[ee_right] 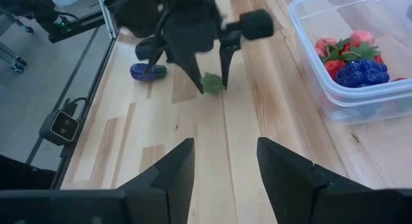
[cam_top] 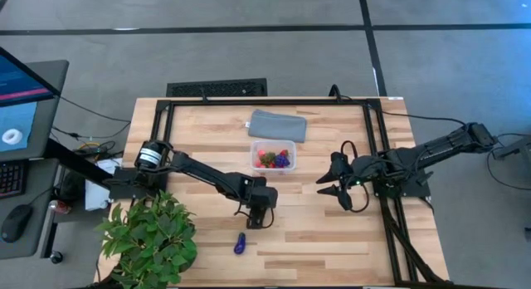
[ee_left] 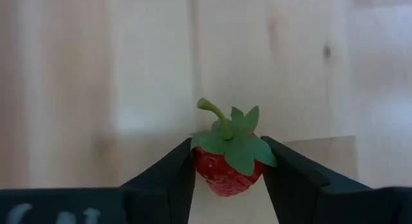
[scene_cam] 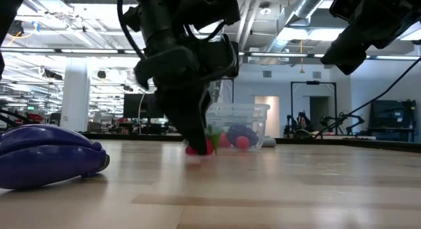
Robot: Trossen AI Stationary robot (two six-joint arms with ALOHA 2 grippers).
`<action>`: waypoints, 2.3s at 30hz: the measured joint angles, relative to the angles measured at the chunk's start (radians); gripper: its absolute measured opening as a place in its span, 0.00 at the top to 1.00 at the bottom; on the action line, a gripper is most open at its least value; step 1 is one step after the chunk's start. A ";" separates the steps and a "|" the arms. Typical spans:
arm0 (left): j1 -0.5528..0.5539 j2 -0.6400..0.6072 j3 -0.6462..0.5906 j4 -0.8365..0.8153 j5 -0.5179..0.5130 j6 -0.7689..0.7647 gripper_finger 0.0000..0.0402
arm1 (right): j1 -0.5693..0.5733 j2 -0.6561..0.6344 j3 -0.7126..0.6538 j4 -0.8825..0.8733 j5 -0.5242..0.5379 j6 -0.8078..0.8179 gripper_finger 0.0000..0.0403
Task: Pick and placing Produce into tupperware
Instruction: Put the red strawberry into the transparent bin, then put the purple eggplant into the transparent bin
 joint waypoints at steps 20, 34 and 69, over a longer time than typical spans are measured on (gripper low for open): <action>0.139 -0.210 0.001 -0.019 -0.134 0.094 0.65 | 0.000 0.000 0.000 0.003 0.000 0.000 0.53; 0.313 -0.222 0.001 0.031 -0.082 0.196 0.64 | 0.000 0.000 0.000 0.007 0.004 -0.002 0.53; 0.423 -0.238 -0.038 -0.067 0.047 0.254 0.40 | 0.000 0.000 0.000 0.003 0.030 0.011 0.53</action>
